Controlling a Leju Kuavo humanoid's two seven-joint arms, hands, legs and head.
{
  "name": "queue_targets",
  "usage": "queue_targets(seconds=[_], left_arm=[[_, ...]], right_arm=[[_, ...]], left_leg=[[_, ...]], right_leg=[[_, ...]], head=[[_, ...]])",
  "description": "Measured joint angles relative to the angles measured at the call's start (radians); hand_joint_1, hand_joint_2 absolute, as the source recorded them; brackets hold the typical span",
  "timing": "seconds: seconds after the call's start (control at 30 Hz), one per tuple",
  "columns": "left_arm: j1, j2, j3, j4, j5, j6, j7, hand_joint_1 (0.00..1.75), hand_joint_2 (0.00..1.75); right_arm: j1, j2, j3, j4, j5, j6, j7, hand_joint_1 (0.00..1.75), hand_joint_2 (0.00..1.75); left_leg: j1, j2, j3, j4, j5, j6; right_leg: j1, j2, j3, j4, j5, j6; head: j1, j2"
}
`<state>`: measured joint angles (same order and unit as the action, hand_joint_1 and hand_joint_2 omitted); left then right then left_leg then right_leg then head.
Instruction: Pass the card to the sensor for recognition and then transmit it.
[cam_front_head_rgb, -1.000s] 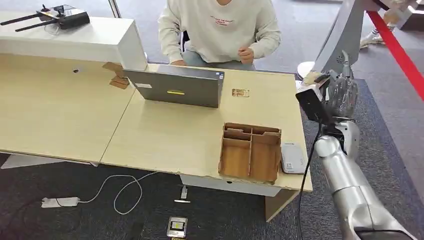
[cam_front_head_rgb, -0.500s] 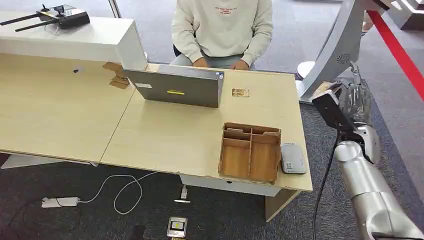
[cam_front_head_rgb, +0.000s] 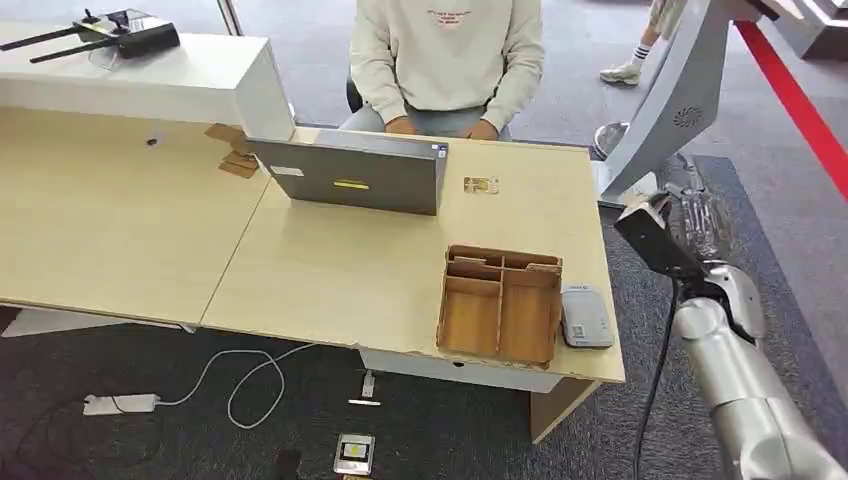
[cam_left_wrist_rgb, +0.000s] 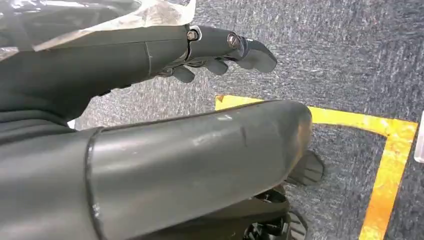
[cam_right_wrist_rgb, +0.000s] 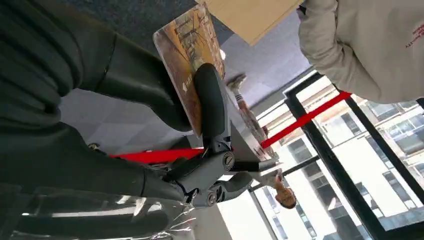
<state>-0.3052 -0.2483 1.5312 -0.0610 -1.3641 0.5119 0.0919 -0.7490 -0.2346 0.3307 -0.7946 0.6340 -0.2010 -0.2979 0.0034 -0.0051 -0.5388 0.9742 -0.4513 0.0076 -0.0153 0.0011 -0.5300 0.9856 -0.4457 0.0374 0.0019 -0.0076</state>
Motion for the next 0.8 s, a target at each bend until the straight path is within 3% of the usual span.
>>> queue_targets(seconds=[0.8], left_arm=[[-0.008,-0.016,0.0,0.0,0.042,-0.029,0.052,0.0,0.0]], right_arm=[[0.061,-0.055,0.029,0.03,0.047,0.153,0.029,1.75,1.75]], left_leg=[[0.0,0.0,0.0,0.0,0.0,0.0]], right_leg=[[0.0,0.0,0.0,0.0,0.0,0.0]], head=[[0.001,0.0]])
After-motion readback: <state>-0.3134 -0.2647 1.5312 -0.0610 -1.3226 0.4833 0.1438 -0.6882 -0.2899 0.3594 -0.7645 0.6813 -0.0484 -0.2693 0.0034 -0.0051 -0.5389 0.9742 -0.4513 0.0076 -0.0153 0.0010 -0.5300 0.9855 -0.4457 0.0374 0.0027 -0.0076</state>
